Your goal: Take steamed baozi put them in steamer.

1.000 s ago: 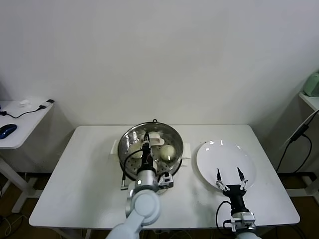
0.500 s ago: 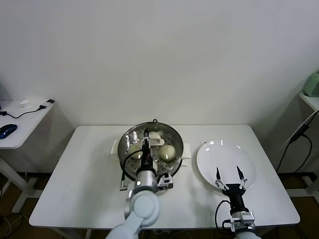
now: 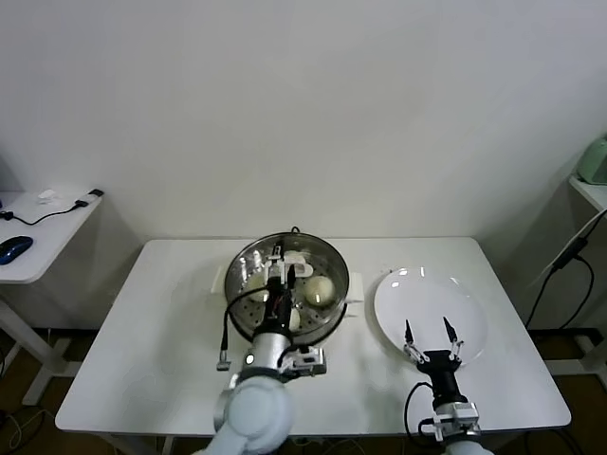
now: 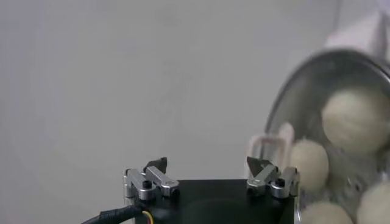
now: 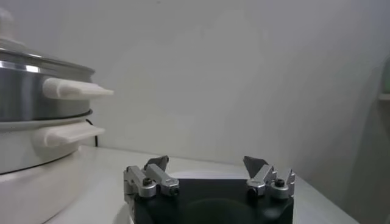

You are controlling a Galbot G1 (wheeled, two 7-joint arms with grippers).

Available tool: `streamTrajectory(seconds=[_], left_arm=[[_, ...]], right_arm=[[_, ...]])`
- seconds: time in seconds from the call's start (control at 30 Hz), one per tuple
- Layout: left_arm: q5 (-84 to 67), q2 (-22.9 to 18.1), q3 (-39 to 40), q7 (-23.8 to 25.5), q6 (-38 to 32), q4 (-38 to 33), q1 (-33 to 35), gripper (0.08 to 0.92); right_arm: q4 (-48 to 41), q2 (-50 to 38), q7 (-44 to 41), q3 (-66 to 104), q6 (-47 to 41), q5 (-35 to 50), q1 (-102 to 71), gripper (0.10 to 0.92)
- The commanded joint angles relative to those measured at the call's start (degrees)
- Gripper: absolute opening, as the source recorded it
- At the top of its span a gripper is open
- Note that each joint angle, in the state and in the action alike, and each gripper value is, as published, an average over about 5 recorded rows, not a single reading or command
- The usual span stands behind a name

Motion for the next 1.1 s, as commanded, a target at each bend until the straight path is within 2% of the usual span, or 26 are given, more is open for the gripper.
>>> streamTrajectory(seconds=[0.03,0.13,0.2,0.37,0.47,0.63,0.87,1.1], left_arm=[[-29.8,1.4,-8.0,-11.0,-13.9,-10.1,3.7,0.821],[-46.3,3.3,-17.2,-16.0,-21.1,-10.9,6.8,0.823],[-57.4,4.4,-24.2,-17.4,-25.2,-10.9,10.3,0.823],[-85.7,7.1,-40.7,-17.4,-31.9,-7.4,18.3,0.823],[-97.7,9.2,-46.8,-16.0,-33.9,-2.8,21.5,0.823],[-105.0,11.4,-47.7,-13.2,-38.1,4.7,25.9,0.823],[-102.9,10.8,-43.5,-10.0,-44.6,15.0,26.8,0.823],[-100.6,9.7,-40.3,-8.5,-46.4,18.1,26.2,0.823]], right_arm=[[1.8,-1.3,0.3,-0.9,0.6,3.0,-1.8,0.823],[1.8,-1.9,0.1,-0.4,1.8,3.5,-2.3,0.823],[1.7,-2.1,0.1,-0.1,2.1,4.2,-2.4,0.823],[1.5,-2.4,-0.7,0.4,3.4,6.2,-2.3,0.823],[1.1,-2.6,-0.8,0.4,3.3,8.3,-1.9,0.823],[0.6,-3.0,-0.6,0.7,2.2,11.1,-1.2,0.823],[-0.2,-3.1,-0.6,0.6,1.6,12.5,-0.7,0.823],[-0.1,-3.4,-1.0,0.6,0.2,13.8,-0.7,0.822]])
